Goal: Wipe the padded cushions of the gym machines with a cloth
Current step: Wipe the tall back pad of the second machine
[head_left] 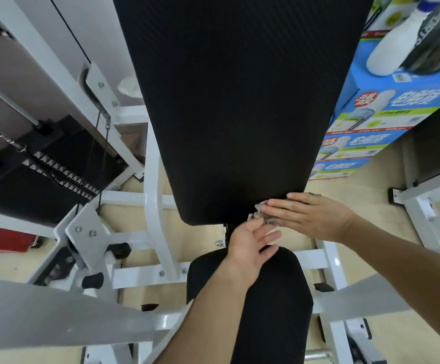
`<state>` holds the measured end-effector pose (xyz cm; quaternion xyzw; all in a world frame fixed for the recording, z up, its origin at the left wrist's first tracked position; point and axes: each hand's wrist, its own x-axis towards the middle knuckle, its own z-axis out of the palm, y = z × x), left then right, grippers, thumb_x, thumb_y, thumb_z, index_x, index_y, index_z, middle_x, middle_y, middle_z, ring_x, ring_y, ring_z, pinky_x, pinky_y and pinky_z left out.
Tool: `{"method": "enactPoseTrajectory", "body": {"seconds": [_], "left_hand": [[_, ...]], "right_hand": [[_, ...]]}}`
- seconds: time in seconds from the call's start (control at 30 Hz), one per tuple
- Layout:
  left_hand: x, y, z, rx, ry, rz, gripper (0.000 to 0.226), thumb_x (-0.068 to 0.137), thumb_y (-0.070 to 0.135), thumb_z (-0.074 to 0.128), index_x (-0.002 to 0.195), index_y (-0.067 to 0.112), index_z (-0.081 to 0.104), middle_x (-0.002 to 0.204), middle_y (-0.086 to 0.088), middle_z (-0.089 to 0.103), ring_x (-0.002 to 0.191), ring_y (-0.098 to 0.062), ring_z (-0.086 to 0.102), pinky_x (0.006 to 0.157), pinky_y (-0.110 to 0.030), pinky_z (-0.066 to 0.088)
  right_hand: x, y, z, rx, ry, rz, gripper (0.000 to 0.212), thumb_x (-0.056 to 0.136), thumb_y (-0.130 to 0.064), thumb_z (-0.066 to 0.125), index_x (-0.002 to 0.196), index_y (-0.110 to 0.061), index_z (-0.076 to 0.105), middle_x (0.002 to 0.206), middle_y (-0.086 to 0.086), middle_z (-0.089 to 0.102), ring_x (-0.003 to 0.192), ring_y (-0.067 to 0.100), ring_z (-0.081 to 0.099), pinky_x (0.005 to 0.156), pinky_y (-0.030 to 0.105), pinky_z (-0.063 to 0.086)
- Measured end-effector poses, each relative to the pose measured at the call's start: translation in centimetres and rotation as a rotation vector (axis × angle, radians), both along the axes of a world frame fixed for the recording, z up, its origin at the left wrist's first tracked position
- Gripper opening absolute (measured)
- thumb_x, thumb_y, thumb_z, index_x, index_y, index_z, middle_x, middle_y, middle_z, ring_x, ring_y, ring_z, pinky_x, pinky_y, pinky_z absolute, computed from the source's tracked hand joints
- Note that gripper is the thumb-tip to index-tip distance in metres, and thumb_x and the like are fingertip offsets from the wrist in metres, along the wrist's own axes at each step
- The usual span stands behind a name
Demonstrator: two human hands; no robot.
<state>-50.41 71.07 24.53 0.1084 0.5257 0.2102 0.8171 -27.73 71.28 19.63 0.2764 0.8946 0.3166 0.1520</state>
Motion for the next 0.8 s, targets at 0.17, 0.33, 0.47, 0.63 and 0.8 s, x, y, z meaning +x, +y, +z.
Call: {"method": "enactPoseTrajectory", "body": {"seconds": [0.17,0.33,0.47,0.63,0.8], "left_hand": [[-2.4,1.1,2.8,0.072,0.124,0.296,0.026,0.097,0.025,0.051,0.103,0.014,0.074,0.094,-0.003,0.080,0.096,-0.022,0.073,0.086,-0.034,0.053],[-6.1,5.8,11.0,0.292,0.128,0.536,0.021,0.095,0.024,0.049,0.092,0.016,0.068,0.077,0.002,0.072,0.083,-0.021,0.069,0.075,-0.031,0.049],[-5.2,8.9,20.6,0.642,0.275,0.493,0.024,0.097,0.018,0.048,0.095,0.016,0.071,0.088,-0.003,0.076,0.081,-0.022,0.070,0.074,-0.032,0.051],[-1.4,11.1,31.4,1.162,0.484,0.300,0.033,0.098,0.010,0.053,0.118,0.030,0.069,0.107,0.014,0.073,0.100,-0.005,0.069,0.090,-0.032,0.058],[1.2,15.1,41.0,1.587,0.896,0.080,0.047,0.096,0.012,0.055,0.139,0.031,0.058,0.135,0.015,0.062,0.126,-0.003,0.053,0.112,-0.033,0.044]], "right_hand": [[-4.6,2.7,2.7,0.051,0.140,-0.003,0.056,0.104,-0.017,0.029,0.159,-0.011,0.019,0.168,0.010,0.008,0.154,0.024,0.011,0.124,0.043,0.007],[-13.1,8.8,12.3,0.207,0.432,-0.049,0.050,0.106,-0.019,0.030,0.155,-0.013,0.033,0.165,0.009,0.023,0.152,0.024,0.022,0.123,0.043,0.014],[-13.7,11.0,21.5,0.266,0.558,-0.200,0.051,0.104,-0.015,0.028,0.155,-0.012,0.031,0.165,0.013,0.022,0.153,0.028,0.021,0.123,0.045,0.016],[-10.0,14.2,33.5,0.357,0.630,-0.338,0.058,0.102,-0.015,0.038,0.159,-0.012,0.024,0.167,0.015,0.013,0.154,0.030,0.011,0.124,0.047,0.014],[-6.3,17.6,44.3,0.457,0.713,-0.400,0.058,0.103,-0.023,0.037,0.159,-0.014,0.022,0.167,0.013,0.016,0.155,0.027,0.013,0.124,0.047,0.016]]}}
